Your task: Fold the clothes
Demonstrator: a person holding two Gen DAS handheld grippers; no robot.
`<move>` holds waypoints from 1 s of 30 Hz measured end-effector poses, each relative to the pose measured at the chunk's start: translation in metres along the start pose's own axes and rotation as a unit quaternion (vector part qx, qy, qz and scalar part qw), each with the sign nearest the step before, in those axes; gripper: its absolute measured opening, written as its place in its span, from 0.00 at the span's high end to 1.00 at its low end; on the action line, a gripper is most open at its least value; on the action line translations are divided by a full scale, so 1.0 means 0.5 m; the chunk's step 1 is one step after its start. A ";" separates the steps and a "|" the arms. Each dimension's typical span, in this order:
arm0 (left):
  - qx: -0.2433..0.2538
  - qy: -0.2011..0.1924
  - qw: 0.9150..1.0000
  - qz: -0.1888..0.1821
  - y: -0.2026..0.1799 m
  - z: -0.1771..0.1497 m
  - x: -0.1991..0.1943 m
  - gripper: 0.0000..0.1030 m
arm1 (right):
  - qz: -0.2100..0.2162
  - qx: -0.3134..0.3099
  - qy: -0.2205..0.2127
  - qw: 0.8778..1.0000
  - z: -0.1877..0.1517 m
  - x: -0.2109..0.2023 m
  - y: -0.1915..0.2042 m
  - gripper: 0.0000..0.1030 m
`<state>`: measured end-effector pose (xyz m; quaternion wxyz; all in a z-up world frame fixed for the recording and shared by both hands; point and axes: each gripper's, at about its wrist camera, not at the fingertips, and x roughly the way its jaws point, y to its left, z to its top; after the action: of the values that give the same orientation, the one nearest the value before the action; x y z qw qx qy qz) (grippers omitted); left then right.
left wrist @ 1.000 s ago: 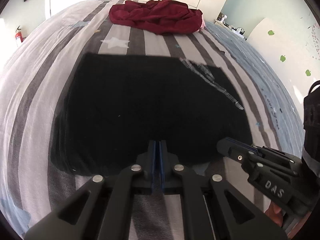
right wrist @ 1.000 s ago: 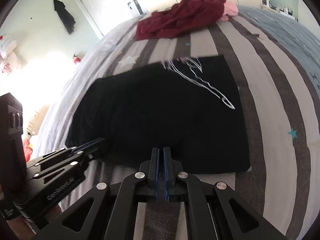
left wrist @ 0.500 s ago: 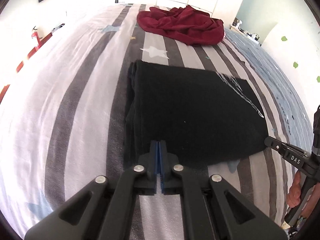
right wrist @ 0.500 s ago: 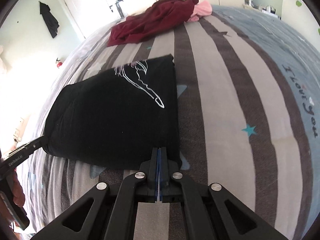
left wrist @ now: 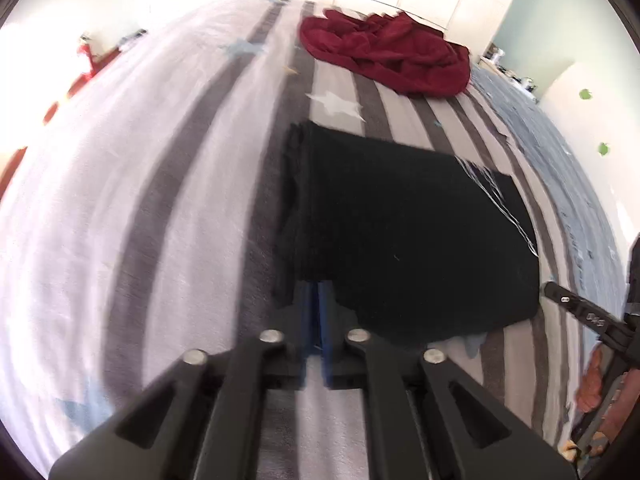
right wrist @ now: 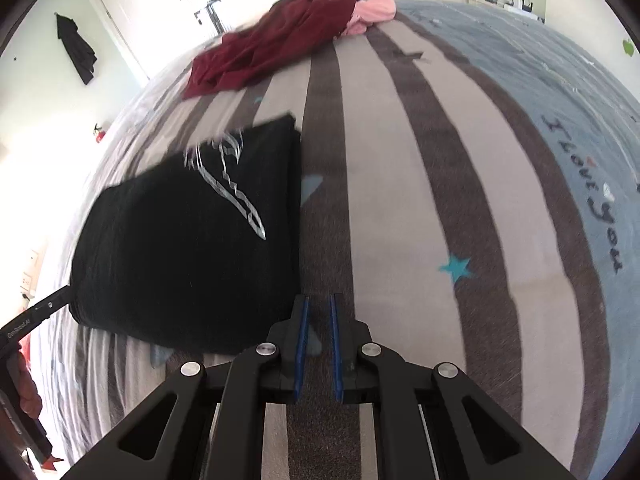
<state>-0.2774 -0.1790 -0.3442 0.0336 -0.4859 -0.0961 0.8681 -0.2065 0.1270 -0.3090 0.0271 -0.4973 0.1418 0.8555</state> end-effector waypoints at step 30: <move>-0.108 0.095 0.973 -0.182 0.049 0.094 0.188 0.32 | 0.210 0.090 0.088 0.970 0.125 0.167 -0.013 0.52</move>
<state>-0.3660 -0.1948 -0.4040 0.1471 -0.5414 -0.2726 0.7817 -0.3002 0.1422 -0.3528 -0.1210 -0.5250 0.3210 0.7789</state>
